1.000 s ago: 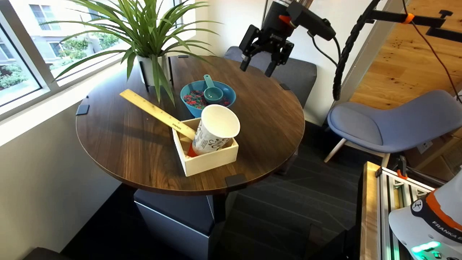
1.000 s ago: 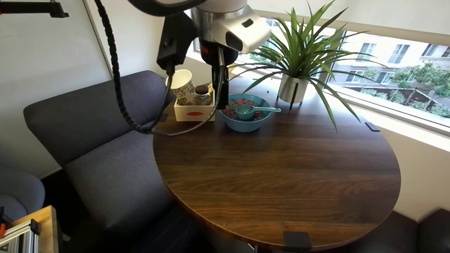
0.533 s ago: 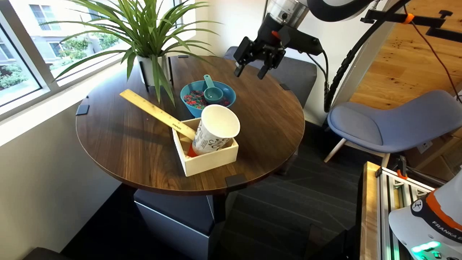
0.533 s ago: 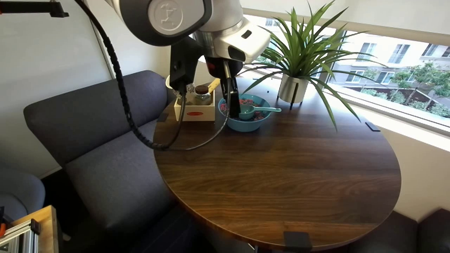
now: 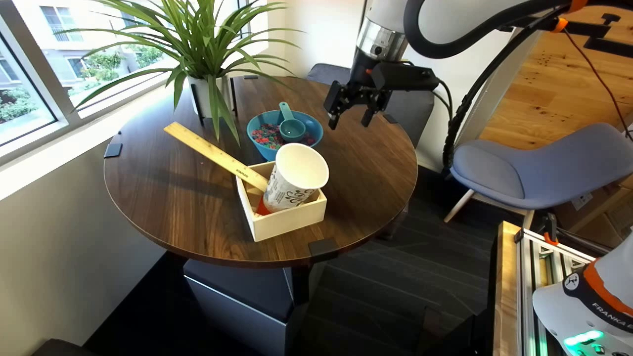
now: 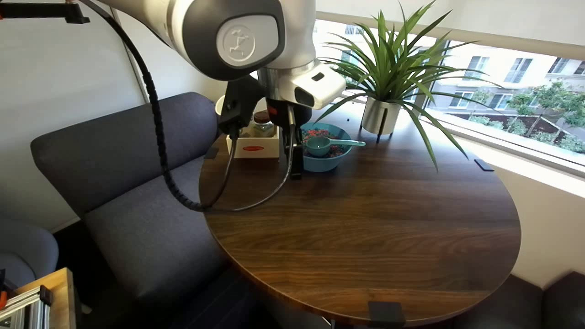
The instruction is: Move the blue bowl to the right then take the coffee cup out of the wooden box
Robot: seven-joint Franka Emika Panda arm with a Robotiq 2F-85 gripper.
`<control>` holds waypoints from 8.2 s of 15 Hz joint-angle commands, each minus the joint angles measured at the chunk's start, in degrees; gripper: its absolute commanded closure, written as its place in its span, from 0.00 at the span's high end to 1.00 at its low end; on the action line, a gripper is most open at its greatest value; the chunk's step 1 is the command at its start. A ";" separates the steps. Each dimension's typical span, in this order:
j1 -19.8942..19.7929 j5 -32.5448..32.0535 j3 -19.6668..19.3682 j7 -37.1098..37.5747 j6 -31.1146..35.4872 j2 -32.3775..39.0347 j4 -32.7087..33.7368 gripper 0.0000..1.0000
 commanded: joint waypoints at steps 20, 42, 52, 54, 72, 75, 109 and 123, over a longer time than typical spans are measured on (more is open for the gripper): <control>1.37 8.76 -3.16 11.83 -1.05 13.03 12.26 0.23; -5.68 -0.63 -13.79 14.73 -0.05 1.16 0.56 0.02; -5.75 2.34 -9.12 12.06 2.34 -7.19 -8.79 0.02; -5.65 2.03 -8.13 12.46 3.12 -6.96 -9.14 0.02; -3.08 12.79 -5.01 -4.50 -8.26 -14.92 -2.14 1.00; -0.32 16.31 -2.21 -8.33 -12.69 -18.81 -3.29 1.00; 8.66 4.37 12.87 -3.18 20.43 -12.28 -17.34 0.13; 7.92 20.49 3.89 -15.94 -6.89 -13.87 0.82 0.01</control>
